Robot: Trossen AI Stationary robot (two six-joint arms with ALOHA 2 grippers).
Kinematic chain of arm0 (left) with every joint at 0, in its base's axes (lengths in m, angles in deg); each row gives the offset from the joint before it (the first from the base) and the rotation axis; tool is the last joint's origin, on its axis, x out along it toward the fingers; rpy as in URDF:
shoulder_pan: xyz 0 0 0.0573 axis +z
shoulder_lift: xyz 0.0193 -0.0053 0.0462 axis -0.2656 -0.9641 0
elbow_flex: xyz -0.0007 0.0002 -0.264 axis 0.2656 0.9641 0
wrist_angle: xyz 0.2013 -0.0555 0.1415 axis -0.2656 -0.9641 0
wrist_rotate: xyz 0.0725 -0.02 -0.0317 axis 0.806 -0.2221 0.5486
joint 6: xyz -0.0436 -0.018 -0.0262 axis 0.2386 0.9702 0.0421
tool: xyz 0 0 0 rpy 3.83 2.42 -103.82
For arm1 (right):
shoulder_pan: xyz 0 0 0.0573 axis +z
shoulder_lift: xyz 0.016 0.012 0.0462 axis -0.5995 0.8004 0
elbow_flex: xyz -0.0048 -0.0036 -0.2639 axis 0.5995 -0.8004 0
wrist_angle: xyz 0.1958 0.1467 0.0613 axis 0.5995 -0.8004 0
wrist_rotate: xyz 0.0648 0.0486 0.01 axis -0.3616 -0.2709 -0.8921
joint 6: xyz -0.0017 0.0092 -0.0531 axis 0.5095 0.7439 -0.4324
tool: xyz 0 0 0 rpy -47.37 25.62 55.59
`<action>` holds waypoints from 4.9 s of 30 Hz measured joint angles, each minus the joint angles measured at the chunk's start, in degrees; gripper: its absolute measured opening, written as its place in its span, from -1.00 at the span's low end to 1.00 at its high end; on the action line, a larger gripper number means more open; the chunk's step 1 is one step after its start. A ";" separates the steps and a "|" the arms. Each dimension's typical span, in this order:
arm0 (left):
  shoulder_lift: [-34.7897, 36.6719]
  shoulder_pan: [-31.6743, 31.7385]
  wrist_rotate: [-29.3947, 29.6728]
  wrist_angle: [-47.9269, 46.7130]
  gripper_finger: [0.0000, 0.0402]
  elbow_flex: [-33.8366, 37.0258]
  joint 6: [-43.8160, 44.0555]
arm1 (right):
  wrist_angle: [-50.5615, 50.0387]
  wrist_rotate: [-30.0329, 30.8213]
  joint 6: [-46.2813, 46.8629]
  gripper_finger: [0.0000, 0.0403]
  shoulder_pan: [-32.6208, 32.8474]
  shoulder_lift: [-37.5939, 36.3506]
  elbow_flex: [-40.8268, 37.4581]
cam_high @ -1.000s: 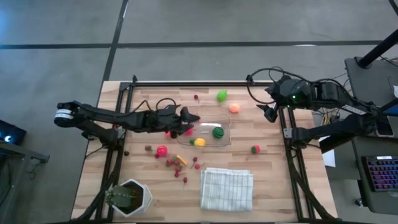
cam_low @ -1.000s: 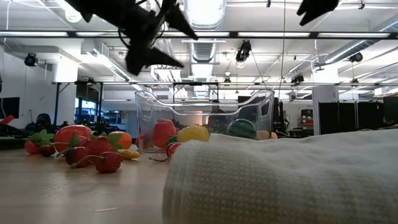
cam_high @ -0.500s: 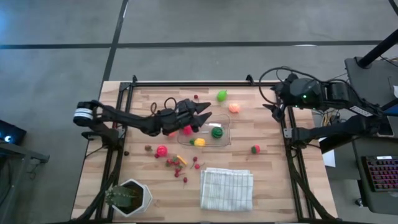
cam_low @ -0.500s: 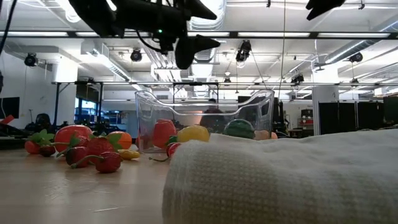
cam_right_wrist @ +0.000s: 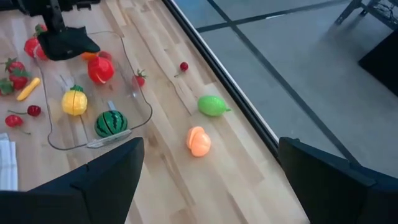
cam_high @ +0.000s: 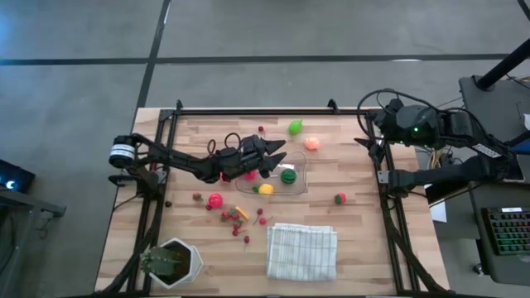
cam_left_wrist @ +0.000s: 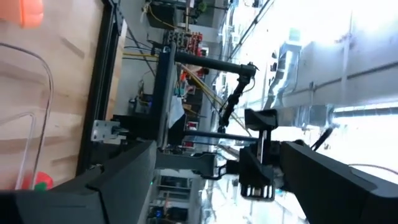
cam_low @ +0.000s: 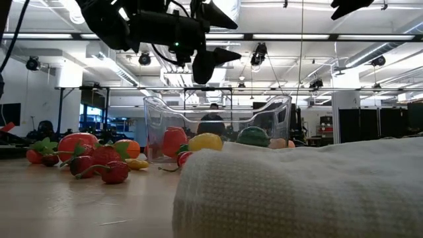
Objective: Pick and placing Produce into tupperware
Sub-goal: Put the black cherry into the transparent bin
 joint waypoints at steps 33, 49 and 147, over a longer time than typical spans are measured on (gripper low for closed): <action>1.68 0.60 2.89 0.01 0.64 -4.67 -13.11 | 1.02 0.21 -3.25 0.80 0.02 2.71 -0.12; 1.68 0.62 2.85 0.03 0.64 -4.67 -13.11 | 1.03 0.27 -2.19 0.80 0.02 1.97 -0.11; 1.27 -11.56 -39.00 -132.43 0.64 2.56 -68.64 | 27.34 -0.03 -6.94 0.80 -17.77 24.44 1.54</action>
